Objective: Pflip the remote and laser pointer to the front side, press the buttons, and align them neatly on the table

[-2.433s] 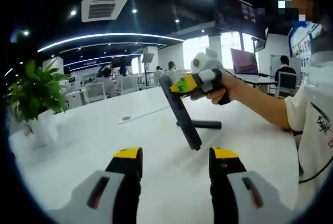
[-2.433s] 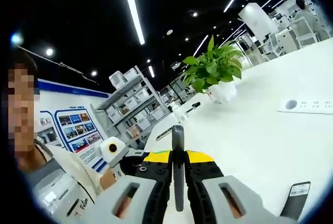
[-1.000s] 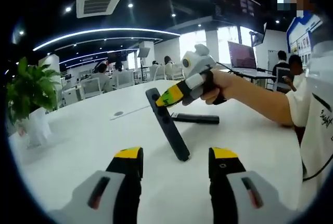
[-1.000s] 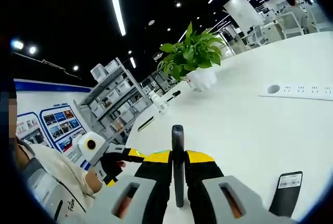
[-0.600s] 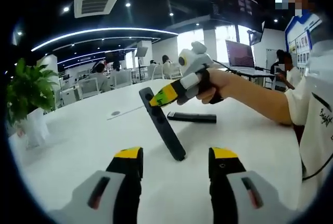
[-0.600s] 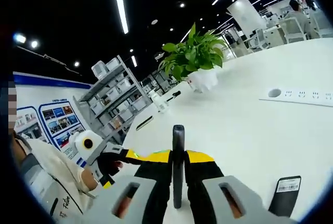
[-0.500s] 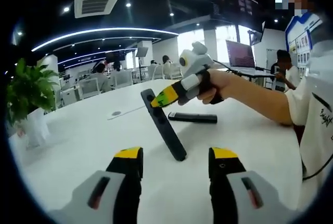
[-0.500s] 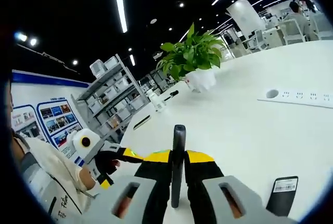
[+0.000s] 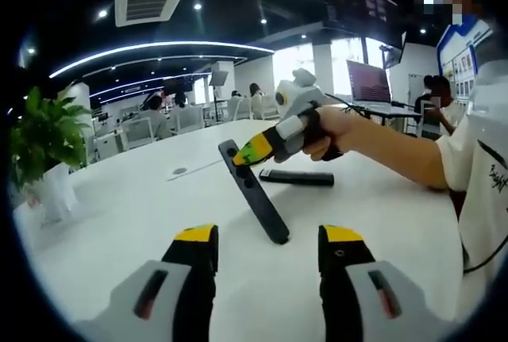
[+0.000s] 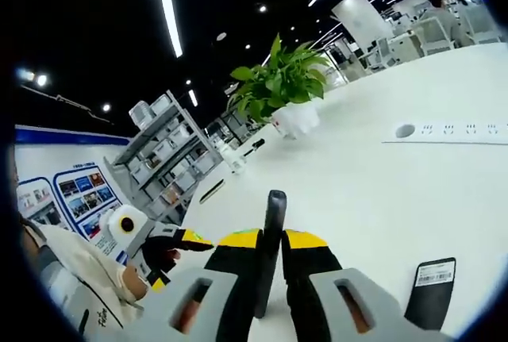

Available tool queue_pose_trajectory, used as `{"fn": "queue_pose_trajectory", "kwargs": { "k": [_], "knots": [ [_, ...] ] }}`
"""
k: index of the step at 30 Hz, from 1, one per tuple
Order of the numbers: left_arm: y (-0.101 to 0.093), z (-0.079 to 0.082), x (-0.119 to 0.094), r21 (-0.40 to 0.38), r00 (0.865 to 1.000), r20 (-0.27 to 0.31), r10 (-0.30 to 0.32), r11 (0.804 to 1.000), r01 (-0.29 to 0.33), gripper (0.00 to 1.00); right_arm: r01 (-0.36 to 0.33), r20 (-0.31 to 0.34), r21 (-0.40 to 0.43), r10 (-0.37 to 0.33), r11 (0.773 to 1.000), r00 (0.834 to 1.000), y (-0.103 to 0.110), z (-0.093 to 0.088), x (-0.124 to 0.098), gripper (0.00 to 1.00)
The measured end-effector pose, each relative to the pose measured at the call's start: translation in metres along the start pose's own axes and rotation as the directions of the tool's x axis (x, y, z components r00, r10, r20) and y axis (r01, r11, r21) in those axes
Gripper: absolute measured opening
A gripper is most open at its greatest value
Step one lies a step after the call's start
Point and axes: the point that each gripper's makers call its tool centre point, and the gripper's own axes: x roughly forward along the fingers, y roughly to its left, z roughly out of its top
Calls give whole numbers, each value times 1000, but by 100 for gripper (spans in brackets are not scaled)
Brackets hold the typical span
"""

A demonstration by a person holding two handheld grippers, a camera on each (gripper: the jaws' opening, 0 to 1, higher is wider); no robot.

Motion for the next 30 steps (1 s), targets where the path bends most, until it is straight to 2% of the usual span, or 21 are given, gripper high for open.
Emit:
{"fn": "queue_pose_trajectory", "kwargs": {
  "k": [12, 19, 30],
  "knots": [
    [1, -4, -1, 1, 1000, -8, 1, 1000, -1, 51, 16, -9, 60, -16, 998, 1000, -1, -5, 3, 13],
    [0, -6, 1, 2, 1000, -14, -2, 1000, 2, 51, 58, 5, 126, -59, 990, 998, -11, -7, 4, 13],
    [1, -7, 1, 2, 1000, -21, 0, 1000, 0, 51, 64, -2, 126, -64, 990, 998, -13, -10, 7, 14]
  ]
}}
